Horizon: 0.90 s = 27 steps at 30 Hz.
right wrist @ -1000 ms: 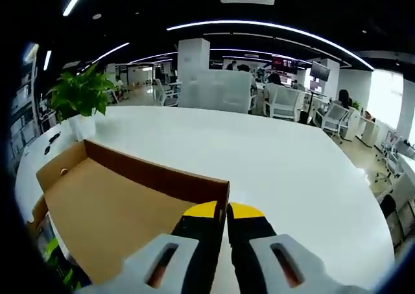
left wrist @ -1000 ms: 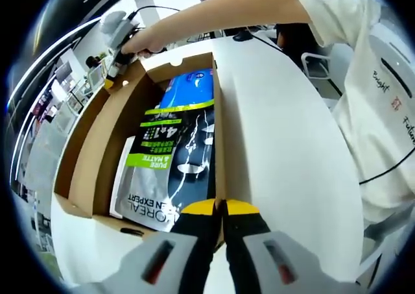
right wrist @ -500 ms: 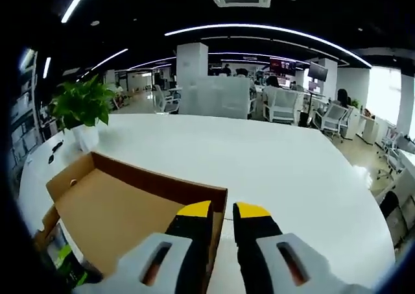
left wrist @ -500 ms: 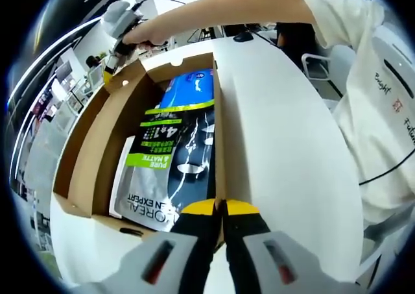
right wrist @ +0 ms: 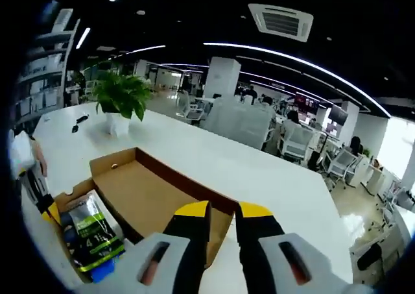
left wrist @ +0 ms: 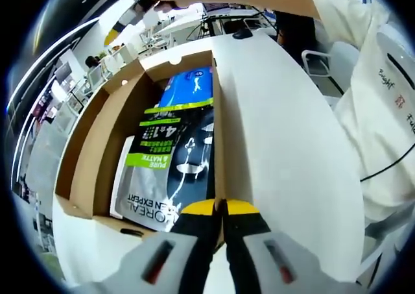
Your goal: Operate the shoe box by opening the lid, removing the specified soft item, and placing it in the target area until the item is outside and the box remains undamaged.
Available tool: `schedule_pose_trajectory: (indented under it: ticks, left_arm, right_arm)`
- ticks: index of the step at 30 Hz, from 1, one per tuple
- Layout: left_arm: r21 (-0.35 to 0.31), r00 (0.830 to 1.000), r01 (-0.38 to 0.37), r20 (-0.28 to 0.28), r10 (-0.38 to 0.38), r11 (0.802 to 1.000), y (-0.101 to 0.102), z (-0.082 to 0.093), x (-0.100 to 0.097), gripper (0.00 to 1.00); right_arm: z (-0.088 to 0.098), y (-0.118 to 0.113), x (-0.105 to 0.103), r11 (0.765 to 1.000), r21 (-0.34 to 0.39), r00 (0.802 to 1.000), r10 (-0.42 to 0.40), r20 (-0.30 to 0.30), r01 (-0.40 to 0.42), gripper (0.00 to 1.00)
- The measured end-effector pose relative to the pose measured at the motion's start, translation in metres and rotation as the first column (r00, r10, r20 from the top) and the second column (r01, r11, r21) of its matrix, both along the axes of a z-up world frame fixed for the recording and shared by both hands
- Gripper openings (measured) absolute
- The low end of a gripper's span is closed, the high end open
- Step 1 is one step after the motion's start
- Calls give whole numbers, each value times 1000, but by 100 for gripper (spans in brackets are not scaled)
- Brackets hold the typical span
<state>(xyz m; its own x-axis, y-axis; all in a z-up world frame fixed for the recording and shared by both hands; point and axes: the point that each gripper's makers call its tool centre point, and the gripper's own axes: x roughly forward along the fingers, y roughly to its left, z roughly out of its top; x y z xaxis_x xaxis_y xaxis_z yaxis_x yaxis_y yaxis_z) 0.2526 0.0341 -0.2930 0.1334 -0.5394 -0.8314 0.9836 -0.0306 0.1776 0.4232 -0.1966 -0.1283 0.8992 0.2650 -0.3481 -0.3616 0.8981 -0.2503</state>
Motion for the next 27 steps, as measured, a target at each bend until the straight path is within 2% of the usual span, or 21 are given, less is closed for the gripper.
schedule_pose_trajectory:
  ticks: [5,7,11,14,17,21,23,26,27]
  left_arm:
    - [1,1000,5,-1,-5,1000,0,0,0,3]
    - [-2,1000,6,-3,-6,1000,0,0,-1,3]
    - [-8,1000,7,-9,-7,1000,0,0,0,3]
    - [-15,1000,3,-15,-3,1000,0,0,0,3]
    - [-14,1000,5,-14,-5,1000,0,0,0,3]
    - [-6,1000,3,-8,-4,1000,0,0,-1,3]
    - [-6,1000,-5,-3,4,1000,0,0,0,3]
    - [-11,1000,-5,3,5,1000,0,0,0,3]
    - [-11,1000,-2,5,2,1000,0,0,0,3]
  right_arm:
    - [18,9,-20,998,-54,999,40,17,-39,17]
    - [35,13,-30,997,-34,996,72,54,-70,16]
    - [53,16,-42,994,-28,992,104,74,-102,13]
    - [60,22,-60,992,-25,988,128,81,-127,13]
    - [58,30,-75,989,-9,988,147,55,-147,13]
    - [57,46,-100,977,-15,977,213,24,-212,15]
    - [50,55,-116,967,23,967,255,-27,-254,18]
    - [47,54,-125,964,-3,964,267,-12,-267,23]
    - [46,54,-128,962,20,962,274,-14,-274,23]
